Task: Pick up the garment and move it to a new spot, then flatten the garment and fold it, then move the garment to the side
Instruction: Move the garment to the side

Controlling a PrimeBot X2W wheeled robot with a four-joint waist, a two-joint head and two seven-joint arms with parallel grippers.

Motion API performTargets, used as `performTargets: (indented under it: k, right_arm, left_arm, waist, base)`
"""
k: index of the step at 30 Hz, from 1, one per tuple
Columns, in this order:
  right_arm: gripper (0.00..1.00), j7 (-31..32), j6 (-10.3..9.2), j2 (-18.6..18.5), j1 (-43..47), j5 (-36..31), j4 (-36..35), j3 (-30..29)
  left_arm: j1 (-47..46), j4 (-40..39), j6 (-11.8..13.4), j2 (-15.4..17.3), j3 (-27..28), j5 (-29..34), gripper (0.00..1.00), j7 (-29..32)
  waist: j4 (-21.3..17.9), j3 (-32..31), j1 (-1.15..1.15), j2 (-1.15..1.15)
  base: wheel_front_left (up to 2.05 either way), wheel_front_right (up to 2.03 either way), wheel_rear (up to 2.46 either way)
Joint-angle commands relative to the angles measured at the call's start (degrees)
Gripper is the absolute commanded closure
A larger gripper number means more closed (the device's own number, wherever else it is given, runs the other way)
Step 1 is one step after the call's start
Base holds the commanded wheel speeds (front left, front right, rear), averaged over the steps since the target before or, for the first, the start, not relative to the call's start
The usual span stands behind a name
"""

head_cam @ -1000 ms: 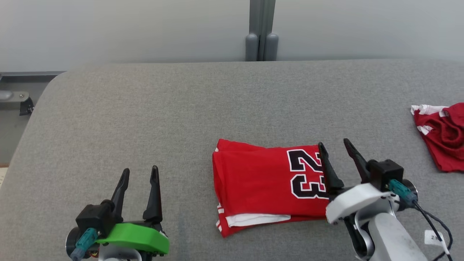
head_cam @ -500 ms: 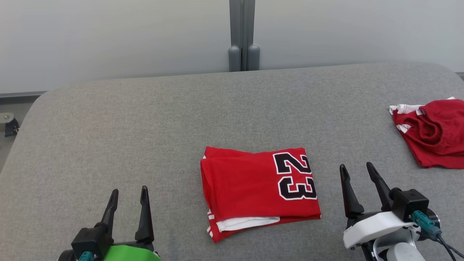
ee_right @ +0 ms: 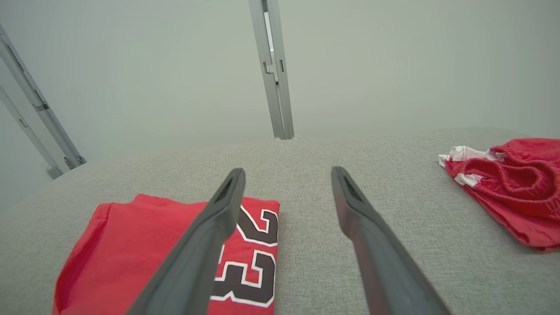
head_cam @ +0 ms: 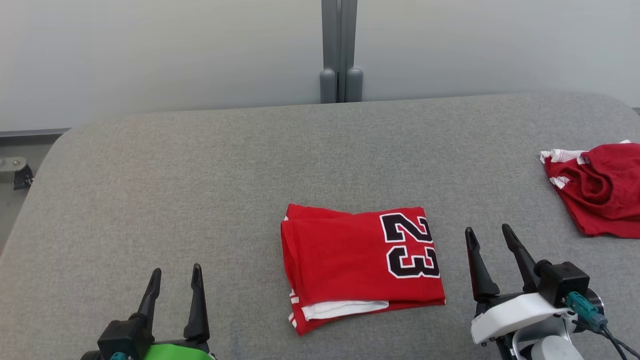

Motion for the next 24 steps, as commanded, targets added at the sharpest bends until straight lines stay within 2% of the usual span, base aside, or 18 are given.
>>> performTargets:
  k: [1, 8, 12, 19, 24]
  right_arm:
    - [0.00, -0.2, -0.04, -0.1, 0.5, 0.2, -0.1, 0.1]
    - [0.00, 0.3, -0.03, -0.1, 0.7, 0.1, 1.1, -0.6]
    - [0.00, 2.8, -0.04, -0.1, -0.4, -0.2, 2.5, -1.9]
    - [0.00, 14.5, -0.03, -0.1, -6.2, -0.2, 5.2, -3.8]
    - [0.00, 24.4, -0.03, -2.0, -10.6, 0.4, 7.7, -2.9]
  left_arm:
    - [0.8, 0.0, -0.3, -0.1, 0.4, 0.6, 0.00, -0.2]
    - [1.0, -0.1, -1.1, -0.9, 1.2, 1.6, 0.00, -0.2]
    - [0.9, -0.6, -1.7, -1.2, 1.3, 1.8, 0.00, -0.2]
    - [0.3, -0.9, -2.3, -1.5, 0.6, 2.1, 0.00, -0.2]
    - [-0.3, -0.7, -2.5, -1.7, 0.3, 2.1, 0.00, -0.2]
  waist:
    - [0.0, -0.1, 0.00, 0.00]
    - [0.3, -0.1, 0.00, 0.00]
    - [0.6, -0.1, 0.00, 0.00]
    - [2.2, 0.6, 0.00, 0.00]
    - [4.2, 1.4, 0.00, 0.00]
  base:
    - [0.00, 0.00, 0.00]
    - [0.00, 0.00, 0.00]
    - [0.00, 0.00, 0.00]
    - [0.00, 0.00, 0.00]
    - [0.00, 0.00, 0.00]
